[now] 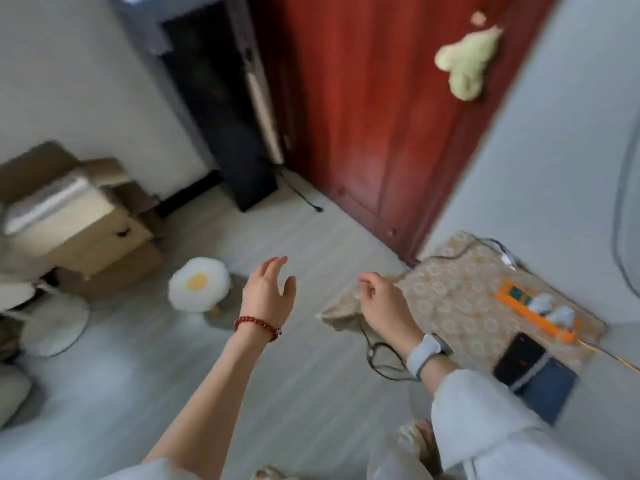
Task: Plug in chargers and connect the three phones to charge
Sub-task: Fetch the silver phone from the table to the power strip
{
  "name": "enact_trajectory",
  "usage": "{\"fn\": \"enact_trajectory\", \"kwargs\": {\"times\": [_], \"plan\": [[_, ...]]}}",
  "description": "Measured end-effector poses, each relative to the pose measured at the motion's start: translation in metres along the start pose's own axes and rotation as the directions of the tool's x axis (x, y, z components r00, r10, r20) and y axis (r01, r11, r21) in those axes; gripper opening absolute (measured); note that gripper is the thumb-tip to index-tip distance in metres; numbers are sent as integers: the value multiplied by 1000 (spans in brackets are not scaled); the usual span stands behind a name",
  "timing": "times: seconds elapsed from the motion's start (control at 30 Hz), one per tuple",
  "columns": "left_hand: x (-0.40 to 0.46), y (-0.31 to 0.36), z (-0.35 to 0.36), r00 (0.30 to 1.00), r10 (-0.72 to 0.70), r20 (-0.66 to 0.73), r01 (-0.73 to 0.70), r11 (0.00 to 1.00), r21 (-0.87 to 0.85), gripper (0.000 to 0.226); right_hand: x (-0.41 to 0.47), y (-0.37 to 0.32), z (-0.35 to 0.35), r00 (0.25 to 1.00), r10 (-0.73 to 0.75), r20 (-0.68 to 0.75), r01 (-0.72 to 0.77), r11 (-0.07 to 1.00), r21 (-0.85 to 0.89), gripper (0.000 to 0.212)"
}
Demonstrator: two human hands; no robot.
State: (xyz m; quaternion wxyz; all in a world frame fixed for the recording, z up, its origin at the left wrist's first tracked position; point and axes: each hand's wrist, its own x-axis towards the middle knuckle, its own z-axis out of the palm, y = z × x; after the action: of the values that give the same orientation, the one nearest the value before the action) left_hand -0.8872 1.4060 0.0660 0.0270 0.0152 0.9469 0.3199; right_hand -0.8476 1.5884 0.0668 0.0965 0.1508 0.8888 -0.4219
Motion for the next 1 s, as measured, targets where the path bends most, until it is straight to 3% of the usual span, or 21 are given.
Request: {"fn": "enact_trajectory", "kwargs": {"times": [0.07, 0.17, 0.27, 0.37, 0.6, 0.7, 0.77, 1.0], "plan": [[-19, -59, -73, 995, -45, -92, 46, 999, 16, 40, -18, -66, 53, 994, -104, 26, 104, 995, 1, 28], [-71, -165, -193, 943, -177, -283, 191, 981, 22, 41, -56, -175, 148, 944, -279, 178, 277, 960, 38, 29], [-141, -256, -292, 816, -345, -464, 373, 927, -33, 40, -103, -267, 235, 838, -427, 338, 437, 898, 50, 30], [-221, -330, -364, 629, -481, -611, 508, 849, -145, 38, -152, -344, 320, 693, -550, 466, 575, 812, 103, 29], [-400, -442, -437, 229, -725, -650, 707, 583, -401, 51, -284, -459, 511, 260, -647, 716, 787, 572, 230, 28], [-462, -500, -473, 63, -746, -663, 723, 492, -485, 37, -351, -499, 595, 65, -635, 770, 821, 472, 321, 26], [-487, -540, -504, -3, -737, -676, 727, 463, -508, 36, -386, -527, 646, -29, -627, 779, 828, 421, 370, 26], [-550, -685, -632, -174, -742, -647, 694, 374, -615, 35, -504, -639, 834, -229, -532, 815, 845, 307, 438, 28]]}}
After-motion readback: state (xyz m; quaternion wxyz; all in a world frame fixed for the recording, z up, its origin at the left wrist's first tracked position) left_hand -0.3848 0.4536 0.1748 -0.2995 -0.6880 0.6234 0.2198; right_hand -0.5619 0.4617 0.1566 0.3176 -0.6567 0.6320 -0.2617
